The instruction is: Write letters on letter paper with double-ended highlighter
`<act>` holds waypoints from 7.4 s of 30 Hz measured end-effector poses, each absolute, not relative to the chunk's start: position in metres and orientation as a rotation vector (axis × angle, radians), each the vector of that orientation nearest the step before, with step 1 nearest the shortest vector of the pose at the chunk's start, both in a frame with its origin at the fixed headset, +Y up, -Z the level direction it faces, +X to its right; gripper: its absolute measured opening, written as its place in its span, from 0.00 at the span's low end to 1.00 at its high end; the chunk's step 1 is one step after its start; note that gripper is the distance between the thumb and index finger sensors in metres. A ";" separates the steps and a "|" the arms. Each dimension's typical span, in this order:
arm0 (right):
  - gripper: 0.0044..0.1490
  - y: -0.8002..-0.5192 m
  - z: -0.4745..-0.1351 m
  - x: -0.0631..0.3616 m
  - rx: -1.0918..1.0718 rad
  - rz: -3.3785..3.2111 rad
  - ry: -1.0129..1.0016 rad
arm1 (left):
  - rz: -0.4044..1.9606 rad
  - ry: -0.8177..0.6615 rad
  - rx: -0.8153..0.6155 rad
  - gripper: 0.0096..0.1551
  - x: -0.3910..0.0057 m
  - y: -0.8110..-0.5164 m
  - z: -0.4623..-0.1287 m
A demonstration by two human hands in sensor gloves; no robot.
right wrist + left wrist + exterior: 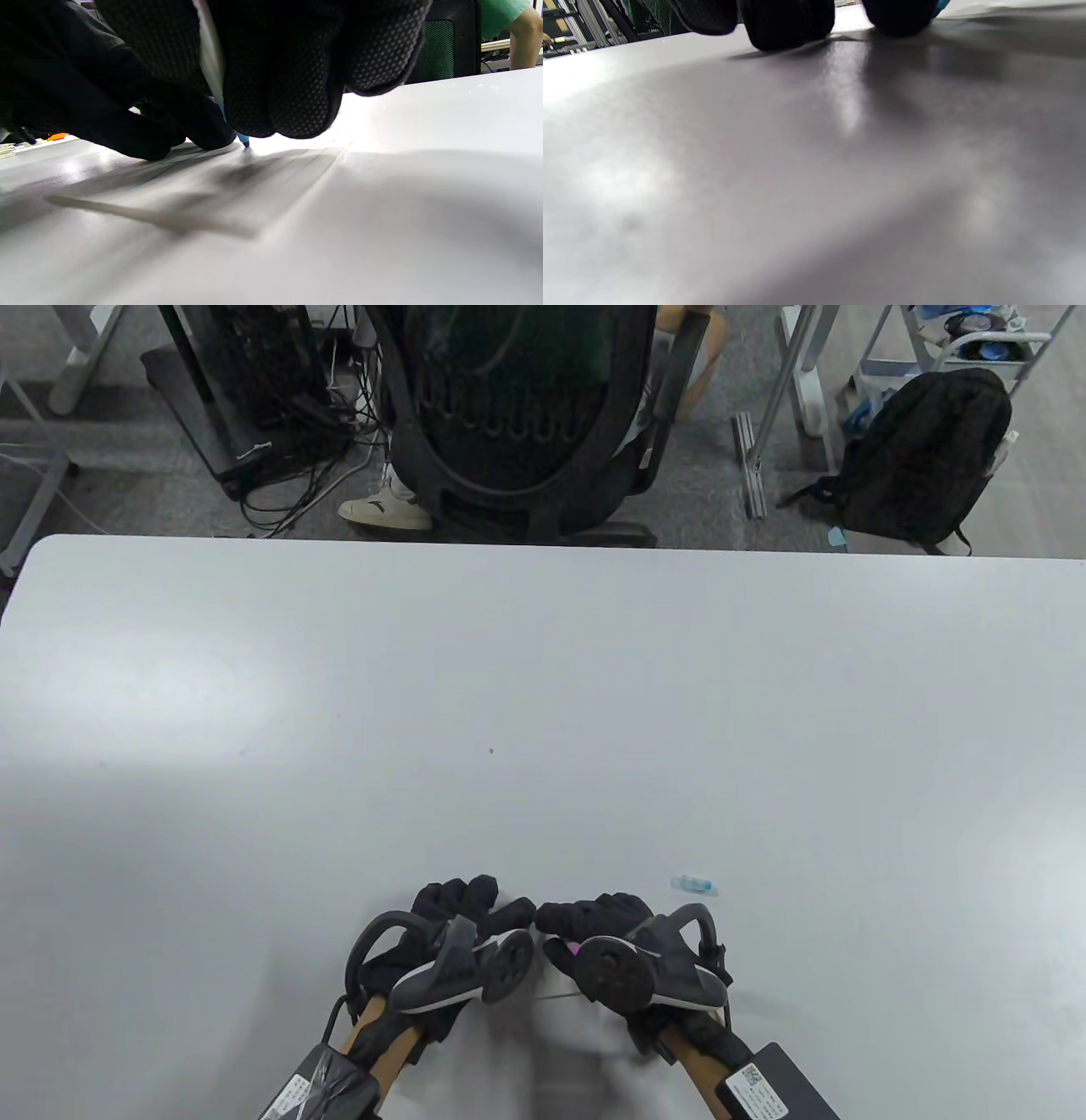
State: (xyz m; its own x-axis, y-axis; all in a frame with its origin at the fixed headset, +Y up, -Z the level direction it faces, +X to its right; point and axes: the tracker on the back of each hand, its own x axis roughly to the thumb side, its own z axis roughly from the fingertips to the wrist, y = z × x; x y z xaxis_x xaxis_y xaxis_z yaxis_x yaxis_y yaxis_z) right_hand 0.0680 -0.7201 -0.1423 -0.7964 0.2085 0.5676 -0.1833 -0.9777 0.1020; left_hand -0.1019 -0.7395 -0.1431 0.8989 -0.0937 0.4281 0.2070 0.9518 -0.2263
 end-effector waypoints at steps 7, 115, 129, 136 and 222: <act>0.28 -0.716 -0.140 0.070 0.955 2.693 0.177 | -0.159 -0.419 -0.265 0.27 -0.101 -0.740 -0.143; 0.29 -0.717 -0.130 0.123 0.876 2.660 0.150 | -0.279 -0.496 -0.296 0.31 -0.087 -0.744 -0.139; 0.33 -0.702 -0.137 0.109 0.754 2.814 -0.039 | -0.220 -0.476 -0.277 0.31 -0.092 -0.740 -0.143; 0.33 -0.700 -0.131 0.102 0.835 2.945 -0.157 | -0.176 -0.471 -0.260 0.34 -0.096 -0.735 -0.143; 0.32 -0.736 -0.178 0.166 0.466 3.316 0.129 | 0.275 -0.391 0.010 0.27 -0.141 -0.675 -0.127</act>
State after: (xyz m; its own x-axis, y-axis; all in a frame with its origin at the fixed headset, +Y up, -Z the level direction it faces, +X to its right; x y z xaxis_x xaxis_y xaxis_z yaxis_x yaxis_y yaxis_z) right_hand 0.1657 -0.7363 -0.1783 -0.9399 -0.1953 0.2801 0.2165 -0.9752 0.0464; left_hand -0.1411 -0.6748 -0.1267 0.8878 0.2627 0.3778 -0.2664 0.9629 -0.0435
